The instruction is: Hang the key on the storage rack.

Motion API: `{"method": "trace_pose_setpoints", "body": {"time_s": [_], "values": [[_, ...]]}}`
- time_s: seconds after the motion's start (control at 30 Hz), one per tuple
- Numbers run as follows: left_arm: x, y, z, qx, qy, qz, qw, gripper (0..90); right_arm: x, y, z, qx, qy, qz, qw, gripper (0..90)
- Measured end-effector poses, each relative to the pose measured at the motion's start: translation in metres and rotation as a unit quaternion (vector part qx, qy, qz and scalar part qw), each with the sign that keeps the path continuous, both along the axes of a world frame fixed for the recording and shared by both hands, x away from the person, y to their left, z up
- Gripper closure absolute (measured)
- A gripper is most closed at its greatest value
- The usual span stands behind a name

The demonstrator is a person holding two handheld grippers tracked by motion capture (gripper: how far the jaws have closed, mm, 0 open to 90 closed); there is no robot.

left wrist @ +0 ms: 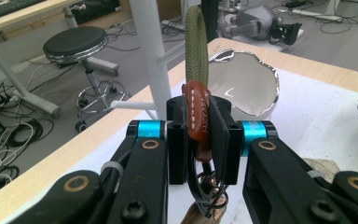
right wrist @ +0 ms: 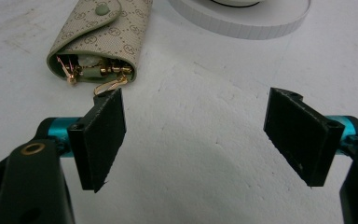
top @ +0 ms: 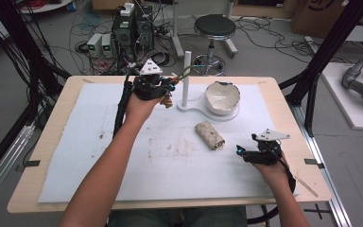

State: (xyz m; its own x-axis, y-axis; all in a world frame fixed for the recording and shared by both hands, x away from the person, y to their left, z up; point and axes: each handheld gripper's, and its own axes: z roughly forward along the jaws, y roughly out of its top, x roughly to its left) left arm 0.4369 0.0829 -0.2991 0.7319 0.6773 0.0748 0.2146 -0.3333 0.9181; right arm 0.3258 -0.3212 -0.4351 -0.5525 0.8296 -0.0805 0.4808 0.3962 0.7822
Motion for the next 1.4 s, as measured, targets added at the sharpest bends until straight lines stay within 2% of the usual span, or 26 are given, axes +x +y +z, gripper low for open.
{"method": "trace_pose_setpoints", "body": {"time_s": [0.13,0.27,0.37,0.53,0.57,0.6,0.67,0.7,0.87,0.9,0.93,0.97,1.0,1.03,1.17,1.23,1.4], "values": [[0.007,0.001,-0.006,0.004,0.013,0.009,0.9999,77.6,-0.001,0.0,0.001,0.001,-0.001,0.0,1.0,21.2],[0.012,0.002,-0.011,0.0,0.014,0.018,0.9997,74.6,-0.003,0.0,0.001,0.001,-0.003,-0.002,1.0,21.2],[0.012,0.004,-0.011,-0.009,0.02,0.026,0.9994,59.1,-0.002,0.0,0.001,0.0,-0.003,-0.002,1.0,21.2],[0.006,0.011,-0.011,-0.01,0.019,0.04,0.999,46.1,-0.003,0.001,0.002,0.001,-0.003,-0.003,1.0,21.2],[0.002,0.014,-0.013,0.006,0.023,0.045,0.9987,43.7,-0.003,0.001,0.002,0.002,-0.003,-0.003,1.0,21.2],[0.002,0.014,-0.013,0.006,0.023,0.045,0.9987,42.4,-0.003,0.001,0.002,0.002,-0.004,-0.003,1.0,21.1],[-0.003,0.017,-0.017,0.028,0.028,0.045,0.9982,41.2,-0.003,0.001,0.003,0.003,-0.005,-0.002,1.0,21.2],[-0.01,0.021,-0.021,0.036,0.029,0.047,0.9978,37.7,-0.002,0.0,0.003,0.004,-0.007,-0.002,1.0,21.1],[-0.024,0.031,-0.026,0.032,0.026,0.045,0.9982,33.5,-0.001,-0.001,0.004,0.009,-0.009,-0.004,0.9999,21.1],[-0.031,0.036,-0.029,0.038,0.031,0.043,0.9978,32.4,-0.002,-0.001,0.004,0.012,-0.008,-0.007,0.9999,21.2],[-0.031,0.036,-0.029,0.038,0.031,0.043,0.9978,30.6,-0.002,-0.001,0.004,0.012,-0.008,-0.007,0.9999,21.2],[-0.038,0.04,-0.032,0.042,0.026,0.035,0.9981,30.4,-0.002,-0.001,0.005,0.013,-0.008,-0.008,0.9999,21.2],[-0.038,0.04,-0.032,0.042,0.026,0.035,0.9981,30.4,-0.002,-0.001,0.005,0.013,-0.008,-0.008,0.9999,21.2],[-0.047,0.046,-0.037,0.048,0.028,0.028,0.998,30.4,-0.002,-0.001,0.005,0.013,-0.009,-0.009,0.9998,21.1],[-0.059,0.056,-0.043,0.041,0.025,0.025,0.9985,27.9,-0.002,0.002,0.005,0.013,-0.008,-0.011,0.9998,21.2],[-0.07,0.066,-0.049,0.033,0.02,0.03,0.9988,27.8,-0.002,0.003,0.005,0.009,-0.007,-0.011,0.9999,21.1],[-0.082,0.077,-0.055,0.035,0.021,0.037,0.9985,24.8,-0.001,0.003,0.004,0.01,-0.006,-0.012,0.9999,21.2]]}}
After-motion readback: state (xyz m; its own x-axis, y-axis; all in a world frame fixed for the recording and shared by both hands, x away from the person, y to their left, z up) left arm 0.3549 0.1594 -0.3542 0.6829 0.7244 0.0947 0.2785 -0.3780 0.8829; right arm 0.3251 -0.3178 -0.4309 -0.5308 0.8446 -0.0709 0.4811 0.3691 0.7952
